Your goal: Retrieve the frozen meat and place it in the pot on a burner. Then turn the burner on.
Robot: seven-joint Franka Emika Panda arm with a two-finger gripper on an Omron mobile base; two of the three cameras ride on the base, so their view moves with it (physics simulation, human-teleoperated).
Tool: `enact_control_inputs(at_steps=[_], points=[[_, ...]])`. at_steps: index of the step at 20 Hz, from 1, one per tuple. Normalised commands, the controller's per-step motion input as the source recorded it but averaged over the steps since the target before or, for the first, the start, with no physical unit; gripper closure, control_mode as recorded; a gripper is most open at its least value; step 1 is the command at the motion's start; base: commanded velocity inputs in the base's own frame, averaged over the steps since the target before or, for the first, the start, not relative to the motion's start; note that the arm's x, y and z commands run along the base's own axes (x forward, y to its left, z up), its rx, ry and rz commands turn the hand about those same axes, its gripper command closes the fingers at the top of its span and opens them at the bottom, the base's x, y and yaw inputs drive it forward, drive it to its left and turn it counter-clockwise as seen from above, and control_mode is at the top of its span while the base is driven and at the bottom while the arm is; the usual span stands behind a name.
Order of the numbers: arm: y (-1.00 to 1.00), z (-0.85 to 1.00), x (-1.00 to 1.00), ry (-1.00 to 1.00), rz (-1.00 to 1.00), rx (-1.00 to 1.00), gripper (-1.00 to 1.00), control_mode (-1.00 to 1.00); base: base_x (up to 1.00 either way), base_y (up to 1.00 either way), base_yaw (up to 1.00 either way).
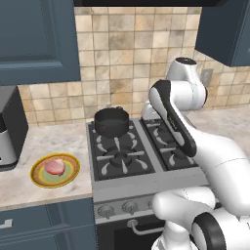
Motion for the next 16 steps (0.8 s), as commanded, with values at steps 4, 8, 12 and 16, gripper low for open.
enact_control_inputs(at_steps=[4, 8, 12, 16], points=[[0.53, -0.28, -0.18, 0.0, 0.0, 0.02, -1.0, -1.0, 0.0, 0.0, 0.0], [0.48, -0.28, -0.11, 0.0, 0.0, 0.03, -1.0, -1.0, 0.0, 0.0, 0.0], [0.58, -0.22, -0.03, 0.0, 0.0, 0.01, -1.0, -1.0, 0.0, 0.0, 0.0], [0.53, -0.05, 0.0, 0.03, 0.0, 0.0, -1.0, -1.0, 0.0, 0.0, 0.0]])
